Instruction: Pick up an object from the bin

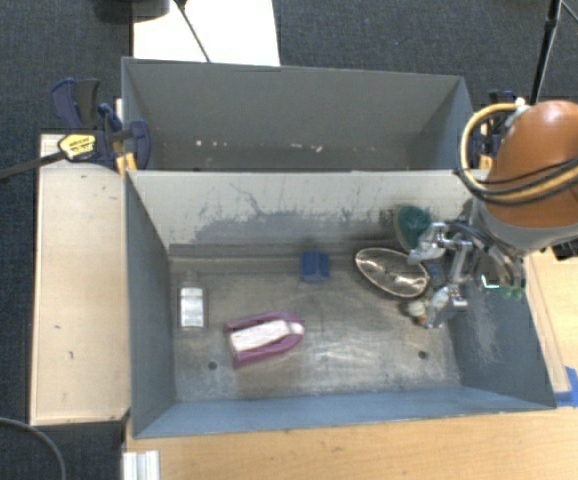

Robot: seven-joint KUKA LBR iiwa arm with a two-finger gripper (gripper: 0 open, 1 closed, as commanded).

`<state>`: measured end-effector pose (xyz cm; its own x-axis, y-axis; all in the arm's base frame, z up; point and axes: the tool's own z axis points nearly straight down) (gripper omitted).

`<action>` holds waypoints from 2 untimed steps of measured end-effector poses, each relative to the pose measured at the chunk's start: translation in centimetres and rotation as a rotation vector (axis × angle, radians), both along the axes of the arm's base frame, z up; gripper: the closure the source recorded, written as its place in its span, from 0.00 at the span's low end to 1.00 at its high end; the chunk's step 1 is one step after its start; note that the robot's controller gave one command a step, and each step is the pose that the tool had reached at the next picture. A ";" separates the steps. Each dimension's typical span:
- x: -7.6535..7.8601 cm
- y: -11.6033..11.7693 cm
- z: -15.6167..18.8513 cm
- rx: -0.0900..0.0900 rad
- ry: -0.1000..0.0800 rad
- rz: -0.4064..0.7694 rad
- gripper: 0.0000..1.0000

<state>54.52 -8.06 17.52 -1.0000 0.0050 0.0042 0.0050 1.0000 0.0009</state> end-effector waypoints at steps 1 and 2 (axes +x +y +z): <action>1.6 -3.7 -8.1 -0.002 -0.012 0.055 0.00; 1.5 -1.8 -10.2 -0.005 -0.012 0.631 0.00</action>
Offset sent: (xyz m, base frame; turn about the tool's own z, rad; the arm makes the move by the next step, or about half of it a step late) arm 0.0173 -0.0458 -0.1052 -0.0592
